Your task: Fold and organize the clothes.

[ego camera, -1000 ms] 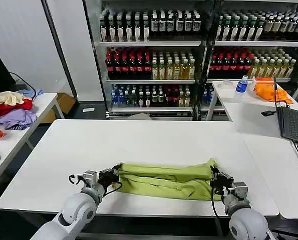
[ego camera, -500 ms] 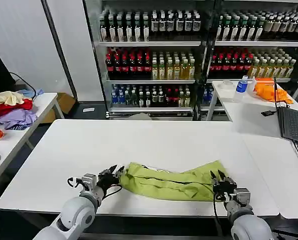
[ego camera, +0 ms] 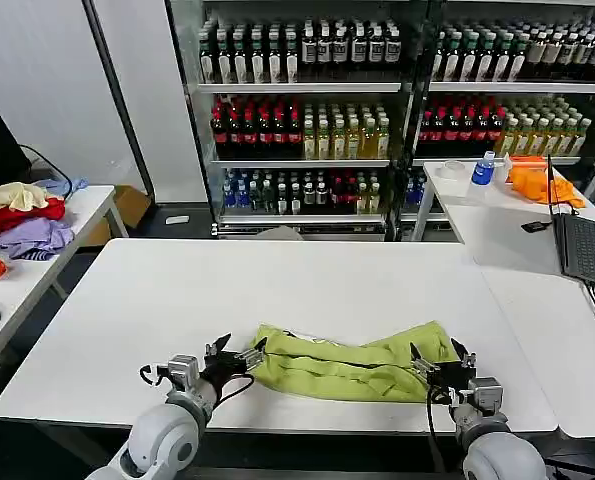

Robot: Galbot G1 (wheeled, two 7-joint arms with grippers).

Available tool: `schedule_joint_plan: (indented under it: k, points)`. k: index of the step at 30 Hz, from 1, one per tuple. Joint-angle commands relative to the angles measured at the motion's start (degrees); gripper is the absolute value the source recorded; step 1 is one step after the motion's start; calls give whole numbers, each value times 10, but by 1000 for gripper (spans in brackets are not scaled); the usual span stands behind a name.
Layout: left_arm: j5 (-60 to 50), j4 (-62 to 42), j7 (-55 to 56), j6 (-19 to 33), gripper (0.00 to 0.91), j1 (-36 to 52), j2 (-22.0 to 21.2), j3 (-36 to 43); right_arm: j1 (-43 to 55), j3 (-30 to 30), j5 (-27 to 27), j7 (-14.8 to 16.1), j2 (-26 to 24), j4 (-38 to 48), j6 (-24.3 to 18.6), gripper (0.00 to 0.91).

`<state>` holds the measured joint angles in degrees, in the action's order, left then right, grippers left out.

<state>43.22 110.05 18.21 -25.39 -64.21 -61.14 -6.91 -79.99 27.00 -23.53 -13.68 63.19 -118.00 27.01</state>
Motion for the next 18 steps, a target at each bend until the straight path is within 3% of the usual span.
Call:
schedule_joint_plan:
  k: [1,12,13,14,15,18]
  points:
    - [8,-38,8,2,907,14,-41,12,-5,1,2,0,1,-5,1,907]
    - [-65,-107,1,15,897,24,-63,26,-13,6,3,2,0,-5,-4,907]
    - [-71,-109,2,17,796,21,-64,27,-13,6,3,2,0,-5,-5,907]
    - [-75,-109,2,18,383,18,-63,28,-13,5,3,2,0,-4,-5,907]
    - [-74,-107,2,18,161,16,-63,28,-13,6,3,2,0,-4,-5,907]
    - [-72,-103,1,24,30,11,-64,26,-13,6,1,2,0,-3,-5,907]
